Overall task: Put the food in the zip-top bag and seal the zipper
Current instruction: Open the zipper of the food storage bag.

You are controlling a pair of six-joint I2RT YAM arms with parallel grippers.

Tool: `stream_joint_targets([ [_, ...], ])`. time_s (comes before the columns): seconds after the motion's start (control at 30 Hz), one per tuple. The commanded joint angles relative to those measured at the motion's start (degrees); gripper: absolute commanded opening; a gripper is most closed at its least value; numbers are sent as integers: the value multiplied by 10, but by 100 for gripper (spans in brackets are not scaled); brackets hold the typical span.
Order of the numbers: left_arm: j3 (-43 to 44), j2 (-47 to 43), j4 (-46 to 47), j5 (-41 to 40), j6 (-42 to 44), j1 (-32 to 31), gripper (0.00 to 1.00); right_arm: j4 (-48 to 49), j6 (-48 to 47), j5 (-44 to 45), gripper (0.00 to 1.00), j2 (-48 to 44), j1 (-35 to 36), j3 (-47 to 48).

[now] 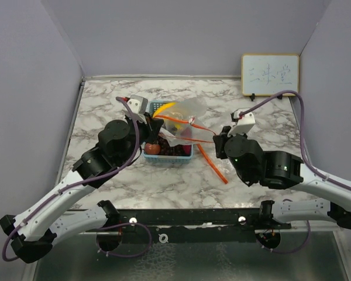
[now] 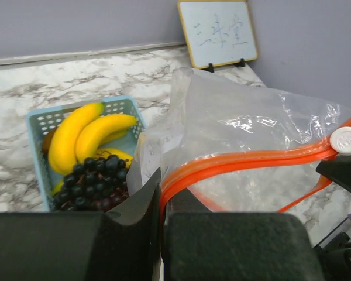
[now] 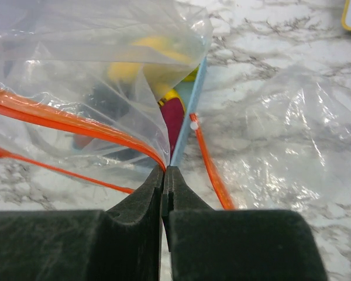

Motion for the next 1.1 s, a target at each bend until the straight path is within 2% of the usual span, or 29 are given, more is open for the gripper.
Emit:
stream_joint_targets([
  [0.0,63,-25,-161,-127,44,6,0,213,-149,40,2,45,-3,-20],
  [0.07,88,-36,-193,-156,50,6,0,314,-208,5,2,82,-10,-16],
  [0.13,110,-45,-219,-188,57,6,0,376,-228,-48,2,126,-27,3],
  [0.27,132,-44,-260,-255,67,6,0,418,-225,-137,2,233,-63,60],
  [0.3,130,-40,-269,-270,66,6,0,421,-224,-157,6,261,-70,75],
  [0.33,128,-35,-282,-285,61,6,0,426,-223,-178,12,286,-77,89],
  [0.5,80,-1,-307,-349,10,6,0,461,-242,-274,58,360,-100,116],
  [0.6,55,33,-315,-367,-34,5,0,464,-269,-307,76,359,-101,116],
  [0.77,40,94,-348,-404,-91,6,0,490,-308,-414,92,295,-102,60],
  [0.87,29,111,-367,-427,-121,8,0,501,-304,-438,93,244,-104,7],
  [1.0,7,100,-359,-431,-126,10,0,497,-275,-414,92,188,-122,-40],
  [1.07,1,88,-357,-436,-125,11,0,482,-263,-374,91,182,-130,-49],
])
